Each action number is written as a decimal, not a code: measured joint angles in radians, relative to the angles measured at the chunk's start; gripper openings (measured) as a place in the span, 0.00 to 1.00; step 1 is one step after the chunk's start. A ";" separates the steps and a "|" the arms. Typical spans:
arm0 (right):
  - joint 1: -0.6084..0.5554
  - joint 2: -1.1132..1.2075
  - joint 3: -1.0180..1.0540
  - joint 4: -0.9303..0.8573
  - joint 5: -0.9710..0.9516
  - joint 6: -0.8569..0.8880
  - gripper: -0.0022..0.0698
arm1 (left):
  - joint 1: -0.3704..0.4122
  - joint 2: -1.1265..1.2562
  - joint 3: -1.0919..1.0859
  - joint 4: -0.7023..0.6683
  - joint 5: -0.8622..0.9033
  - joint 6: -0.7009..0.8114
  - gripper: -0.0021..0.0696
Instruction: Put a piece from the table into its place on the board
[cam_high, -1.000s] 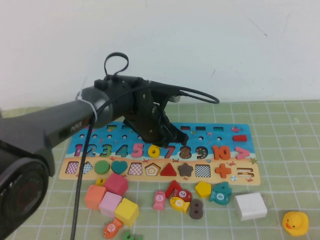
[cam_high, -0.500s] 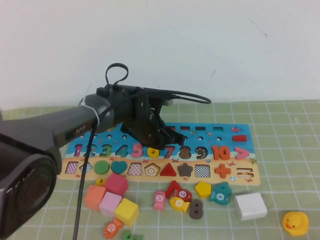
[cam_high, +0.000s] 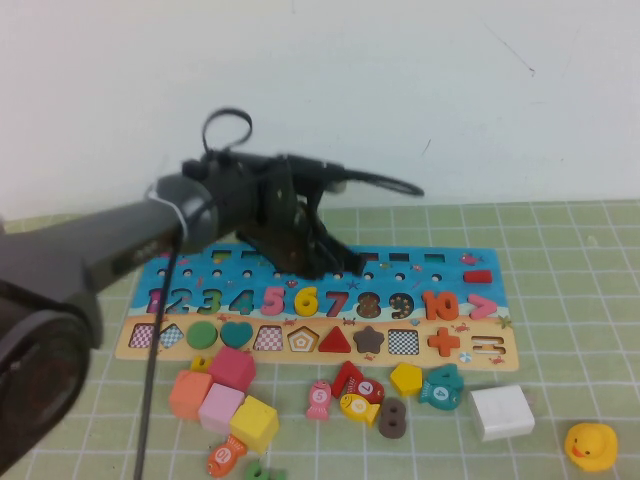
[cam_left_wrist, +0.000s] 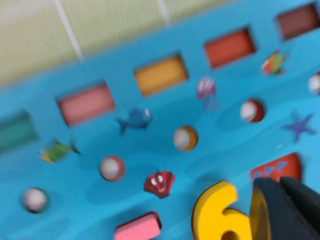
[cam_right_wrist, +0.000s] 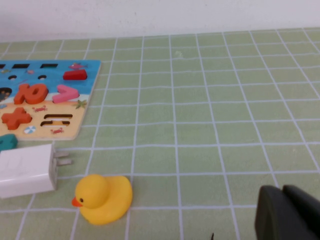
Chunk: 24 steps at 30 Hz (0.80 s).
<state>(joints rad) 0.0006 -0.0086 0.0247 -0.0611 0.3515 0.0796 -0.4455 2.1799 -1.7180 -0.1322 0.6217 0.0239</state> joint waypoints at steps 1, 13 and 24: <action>0.000 0.000 0.000 0.000 0.000 0.000 0.03 | 0.000 -0.017 0.000 0.002 0.000 0.008 0.03; 0.000 0.000 0.000 0.000 0.000 0.000 0.03 | 0.000 -0.111 0.000 0.009 0.102 0.040 0.03; 0.000 0.000 0.000 0.000 0.000 0.000 0.03 | -0.061 -0.289 0.179 0.097 0.073 0.081 0.03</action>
<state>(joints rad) 0.0006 -0.0086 0.0247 -0.0611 0.3515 0.0796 -0.5069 1.8905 -1.5385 -0.0355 0.6945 0.1052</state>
